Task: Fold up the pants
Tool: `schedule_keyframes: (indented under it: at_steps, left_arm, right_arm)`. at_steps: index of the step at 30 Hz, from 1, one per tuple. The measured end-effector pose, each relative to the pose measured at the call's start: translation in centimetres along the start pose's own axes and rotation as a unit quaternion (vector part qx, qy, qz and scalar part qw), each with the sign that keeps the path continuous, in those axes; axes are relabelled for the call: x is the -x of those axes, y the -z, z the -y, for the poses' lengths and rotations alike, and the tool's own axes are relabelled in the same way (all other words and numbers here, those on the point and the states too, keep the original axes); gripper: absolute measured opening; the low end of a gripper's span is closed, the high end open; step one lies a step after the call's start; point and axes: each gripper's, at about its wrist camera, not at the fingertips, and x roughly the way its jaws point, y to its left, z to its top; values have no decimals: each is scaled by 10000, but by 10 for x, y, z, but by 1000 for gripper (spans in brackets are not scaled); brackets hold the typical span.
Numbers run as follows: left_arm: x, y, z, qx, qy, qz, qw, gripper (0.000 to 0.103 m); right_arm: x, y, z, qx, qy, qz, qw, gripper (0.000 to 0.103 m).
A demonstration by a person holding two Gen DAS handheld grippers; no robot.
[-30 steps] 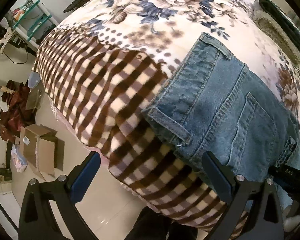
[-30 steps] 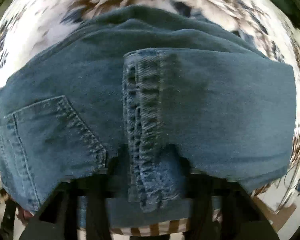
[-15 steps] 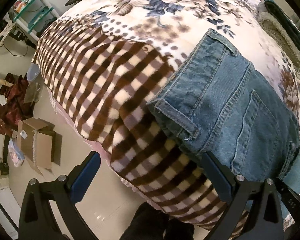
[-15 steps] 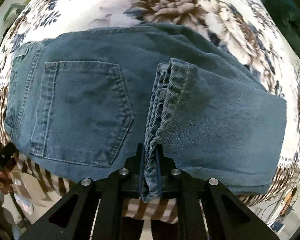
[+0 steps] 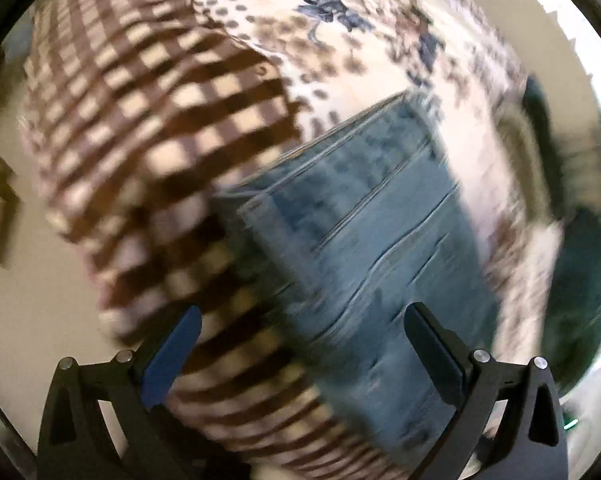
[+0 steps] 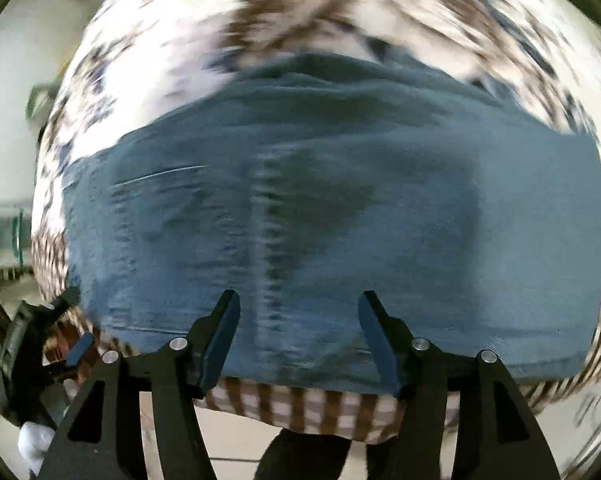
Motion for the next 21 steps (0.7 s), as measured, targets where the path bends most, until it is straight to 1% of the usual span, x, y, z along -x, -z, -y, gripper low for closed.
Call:
schedule_keyframes:
  at_steps: [2, 3, 4, 6, 8, 9, 10, 11, 12, 14, 15, 16, 19, 21]
  left_arm:
    - [-7, -7, 0, 171, 290, 280, 9990, 83]
    - [-13, -10, 0, 221, 234, 358, 9988, 55]
    - [-17, -13, -1, 255, 141, 417, 9987, 31]
    - [-22, -17, -4, 333, 298, 527, 9976, 31]
    - [-27, -18, -9, 375, 404, 526, 9971, 35]
    - [-32, -18, -14, 414, 538, 528, 9963, 42]
    - [-36, -19, -18, 434, 766, 555, 9946, 51]
    - [-38, -18, -20, 426, 908, 581, 9933, 54]
    - [-39, -18, -18, 405, 976, 614, 9925, 57]
    - [-39, -19, -12, 346, 876, 649, 9934, 57]
    - [-38, -19, -10, 352, 815, 686, 9937, 52]
    - [-34, -18, -8, 376, 708, 796, 9936, 28]
    - [-17, -13, -4, 269, 670, 994, 9924, 18]
    - [-1, -8, 8, 18, 597, 1194, 9911, 17]
  right_arm:
    - [-4, 8, 23, -403, 33, -3, 9992, 64]
    - [-7, 14, 31, -530, 45, -4, 9986, 64]
    - [-10, 12, 43, -642, 58, -7, 9979, 64]
    - [-11, 14, 57, -821, 194, 49, 9964, 64]
    - [-10, 15, 63, -891, 168, 70, 9959, 64]
    - [-9, 15, 65, -920, 160, 91, 9956, 64]
    - [-9, 16, 67, -928, 156, 90, 9955, 64]
    - [-9, 14, 66, -932, 153, 85, 9955, 64]
    - [-8, 15, 66, -926, 165, 86, 9955, 64]
    - [-6, 15, 65, -897, 163, 106, 9958, 64]
    - [-5, 14, 65, -888, 151, 123, 9959, 64]
    - [-3, 11, 65, -884, 142, 149, 9959, 64]
    - [3, 14, 66, -875, 81, 192, 9959, 64]
    - [9, 13, 68, -868, 20, 250, 9959, 64]
